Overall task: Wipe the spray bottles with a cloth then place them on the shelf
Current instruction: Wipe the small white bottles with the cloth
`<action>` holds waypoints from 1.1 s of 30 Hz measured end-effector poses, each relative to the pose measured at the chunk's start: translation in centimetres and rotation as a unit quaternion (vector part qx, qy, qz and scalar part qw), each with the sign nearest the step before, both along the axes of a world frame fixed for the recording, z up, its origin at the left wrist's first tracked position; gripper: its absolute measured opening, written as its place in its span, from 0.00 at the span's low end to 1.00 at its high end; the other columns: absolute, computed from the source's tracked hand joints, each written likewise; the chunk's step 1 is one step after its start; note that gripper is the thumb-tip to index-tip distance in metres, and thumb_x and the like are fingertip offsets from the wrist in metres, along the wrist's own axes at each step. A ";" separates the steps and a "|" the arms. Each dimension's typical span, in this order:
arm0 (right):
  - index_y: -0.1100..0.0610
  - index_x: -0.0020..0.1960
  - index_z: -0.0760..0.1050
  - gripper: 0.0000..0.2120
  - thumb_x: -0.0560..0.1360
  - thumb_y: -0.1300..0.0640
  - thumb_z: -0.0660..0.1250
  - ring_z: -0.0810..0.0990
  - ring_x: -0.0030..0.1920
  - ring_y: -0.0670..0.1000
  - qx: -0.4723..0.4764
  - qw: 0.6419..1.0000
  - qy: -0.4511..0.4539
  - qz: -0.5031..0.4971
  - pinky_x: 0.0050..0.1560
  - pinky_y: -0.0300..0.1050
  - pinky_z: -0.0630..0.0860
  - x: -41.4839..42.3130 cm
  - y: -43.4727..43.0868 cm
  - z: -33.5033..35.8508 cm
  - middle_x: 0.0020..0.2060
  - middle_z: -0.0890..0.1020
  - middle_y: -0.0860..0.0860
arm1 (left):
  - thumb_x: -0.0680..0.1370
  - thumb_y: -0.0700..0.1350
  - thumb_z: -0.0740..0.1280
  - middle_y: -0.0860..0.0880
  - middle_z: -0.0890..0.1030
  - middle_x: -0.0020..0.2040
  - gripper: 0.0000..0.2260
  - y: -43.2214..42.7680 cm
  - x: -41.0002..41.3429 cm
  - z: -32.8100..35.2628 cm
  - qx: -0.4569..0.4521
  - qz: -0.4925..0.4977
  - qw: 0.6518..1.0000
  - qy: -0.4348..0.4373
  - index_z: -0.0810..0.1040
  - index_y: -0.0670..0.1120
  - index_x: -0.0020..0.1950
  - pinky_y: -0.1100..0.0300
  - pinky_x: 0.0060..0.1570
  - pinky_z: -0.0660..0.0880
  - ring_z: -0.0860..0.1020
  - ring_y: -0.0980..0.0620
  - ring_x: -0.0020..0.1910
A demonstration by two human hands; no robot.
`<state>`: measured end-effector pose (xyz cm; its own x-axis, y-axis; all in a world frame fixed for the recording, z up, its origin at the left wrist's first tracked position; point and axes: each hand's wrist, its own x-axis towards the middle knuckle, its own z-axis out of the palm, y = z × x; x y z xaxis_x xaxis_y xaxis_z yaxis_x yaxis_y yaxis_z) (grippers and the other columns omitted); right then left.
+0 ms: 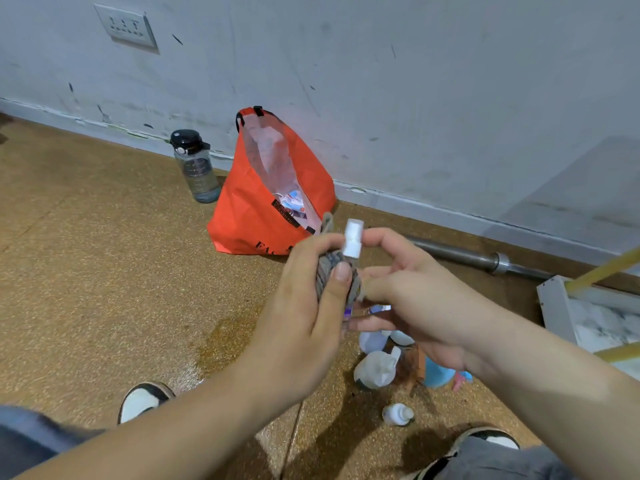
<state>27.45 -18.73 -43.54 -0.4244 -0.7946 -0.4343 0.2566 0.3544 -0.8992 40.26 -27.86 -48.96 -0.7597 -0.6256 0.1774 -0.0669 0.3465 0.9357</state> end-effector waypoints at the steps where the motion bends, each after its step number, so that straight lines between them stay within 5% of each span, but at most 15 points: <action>1: 0.49 0.62 0.76 0.22 0.79 0.73 0.64 0.86 0.43 0.55 0.002 1.000 -0.003 0.021 0.47 0.57 0.86 0.2 0.0 0.0 0.49 0.85 0.66 | 0.85 0.54 0.57 0.55 0.78 0.60 0.16 -0.4 -0.1 0.5 -0.036 0.009 0.999 0.004 0.71 0.54 0.72 0.58 0.59 0.74 0.78 0.56 0.59; 4: 0.49 0.61 0.76 0.19 0.80 0.70 0.65 0.85 0.40 0.52 -0.018 0.998 0.014 0.059 0.47 0.54 0.86 0.6 0.0 -0.3 0.43 0.84 0.57 | 0.86 0.57 0.55 0.55 0.78 0.68 0.21 -1.1 -0.5 1.4 0.000 0.022 1.000 -0.005 0.67 0.54 0.77 0.58 0.65 0.73 0.76 0.58 0.66; 7: 0.44 0.57 0.75 0.20 0.78 0.69 0.66 0.72 0.32 0.48 -0.029 0.985 0.159 0.055 0.37 0.49 0.75 0.6 0.2 -1.2 0.31 0.76 0.47 | 0.81 0.60 0.57 0.54 0.76 0.72 0.30 -0.5 -0.6 1.0 0.018 0.035 0.997 -0.068 0.62 0.53 0.82 0.69 0.67 0.68 0.73 0.61 0.69; 9: 0.42 0.57 0.74 0.21 0.76 0.68 0.66 0.68 0.30 0.50 -0.036 0.960 0.273 0.050 0.35 0.51 0.71 0.5 0.3 -1.9 0.29 0.72 0.46 | 0.78 0.62 0.59 0.55 0.78 0.67 0.32 -0.1 -0.5 0.9 0.022 0.049 0.996 -0.066 0.63 0.53 0.81 0.75 0.59 0.69 0.75 0.63 0.63; 11: 0.41 0.58 0.73 0.21 0.75 0.65 0.67 0.74 0.31 0.54 -0.039 0.934 0.349 0.060 0.37 0.55 0.77 0.7 0.4 -1.9 0.32 0.76 0.52 | 0.78 0.62 0.60 0.56 0.82 0.57 0.28 -0.4 -0.6 0.7 0.040 0.057 0.997 -0.040 0.69 0.54 0.76 0.65 0.53 0.76 0.81 0.58 0.52; 14: 0.44 0.56 0.76 0.18 0.76 0.66 0.70 0.73 0.30 0.53 -0.057 0.955 0.289 0.046 0.35 0.52 0.76 0.4 0.2 -1.6 0.32 0.76 0.55 | 0.85 0.56 0.60 0.50 0.86 0.50 0.15 -0.9 -1.1 0.7 0.190 0.050 0.981 0.007 0.78 0.50 0.64 0.58 0.46 0.81 0.84 0.54 0.46; 17: 0.46 0.57 0.78 0.18 0.76 0.66 0.74 0.73 0.33 0.53 -0.061 0.982 0.171 0.047 0.39 0.51 0.74 -0.1 0.2 -1.2 0.33 0.75 0.56 | 0.86 0.55 0.59 0.46 0.87 0.48 0.15 -1.3 -1.6 1.2 0.369 0.035 0.929 -0.020 0.81 0.48 0.56 0.55 0.42 0.81 0.84 0.49 0.44; 19: 0.46 0.57 0.79 0.18 0.76 0.66 0.74 0.72 0.34 0.55 -0.075 0.984 0.155 0.049 0.40 0.52 0.74 0.0 0.2 -1.1 0.33 0.74 0.57 | 0.86 0.54 0.58 0.50 0.86 0.48 0.13 -1.1 -1.4 1.2 0.279 0.050 0.959 -0.022 0.80 0.49 0.58 0.59 0.46 0.80 0.83 0.53 0.47; 21: 0.47 0.56 0.79 0.18 0.76 0.68 0.72 0.69 0.34 0.57 -0.080 0.979 0.180 0.049 0.38 0.54 0.71 0.3 0.1 -1.1 0.34 0.74 0.58 | 0.86 0.52 0.58 0.54 0.83 0.56 0.13 -0.5 -0.8 0.8 0.073 0.051 0.996 -0.006 0.75 0.51 0.68 0.66 0.54 0.76 0.81 0.59 0.55; 23: 0.46 0.56 0.77 0.21 0.76 0.71 0.67 0.73 0.37 0.66 -0.081 0.971 0.216 0.062 0.38 0.62 0.75 0.6 0.1 -1.0 0.37 0.80 0.63 | 0.86 0.52 0.58 0.54 0.79 0.66 0.19 -0.1 -0.2 0.6 -0.084 0.035 0.996 -0.003 0.70 0.49 0.75 0.67 0.63 0.71 0.76 0.60 0.65; 25: 0.46 0.56 0.75 0.22 0.75 0.72 0.64 0.78 0.42 0.67 -0.081 0.965 0.239 0.072 0.41 0.66 0.77 0.7 0.2 -1.1 0.41 0.81 0.64 | 0.85 0.52 0.59 0.53 0.77 0.69 0.21 -0.3 -0.1 0.1 -0.114 0.023 0.993 0.002 0.68 0.48 0.77 0.65 0.66 0.71 0.75 0.58 0.68; 27: 0.48 0.56 0.75 0.21 0.75 0.73 0.64 0.73 0.37 0.64 -0.088 0.969 0.221 0.065 0.38 0.60 0.75 0.5 0.3 -1.1 0.38 0.78 0.63 | 0.84 0.53 0.58 0.55 0.80 0.63 0.19 -0.8 -0.2 -0.2 -0.049 0.014 0.999 0.004 0.71 0.50 0.74 0.62 0.63 0.74 0.79 0.58 0.63; 29: 0.49 0.56 0.76 0.18 0.78 0.72 0.67 0.71 0.34 0.56 -0.091 0.980 0.168 0.045 0.37 0.53 0.75 0.2 0.3 -0.7 0.36 0.75 0.60 | 0.84 0.58 0.58 0.52 0.85 0.55 0.15 -1.1 -0.6 0.3 0.119 0.023 0.993 -0.011 0.77 0.54 0.66 0.50 0.59 0.79 0.83 0.51 0.57; 31: 0.49 0.58 0.76 0.16 0.78 0.67 0.71 0.79 0.35 0.52 -0.075 0.992 0.103 0.010 0.40 0.49 0.82 -0.4 0.4 -0.3 0.36 0.78 0.58 | 0.86 0.59 0.59 0.48 0.87 0.52 0.13 -0.6 -0.9 0.8 0.314 0.028 0.948 -0.045 0.80 0.56 0.61 0.44 0.52 0.82 0.85 0.43 0.54; 33: 0.49 0.59 0.76 0.15 0.78 0.65 0.72 0.84 0.37 0.51 -0.056 0.995 0.075 -0.043 0.39 0.47 0.82 -1.2 0.4 -0.2 0.38 0.83 0.56 | 0.86 0.56 0.59 0.50 0.88 0.53 0.12 0.3 -0.8 0.8 0.383 0.016 0.920 -0.076 0.80 0.56 0.62 0.46 0.55 0.82 0.86 0.47 0.53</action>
<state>26.20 -18.32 -43.77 -0.5457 -0.7930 -0.2709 0.1406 0.2321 -0.9625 39.44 -27.57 -48.12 -0.7182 -0.5456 -0.4318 -0.2149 -0.4162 0.8835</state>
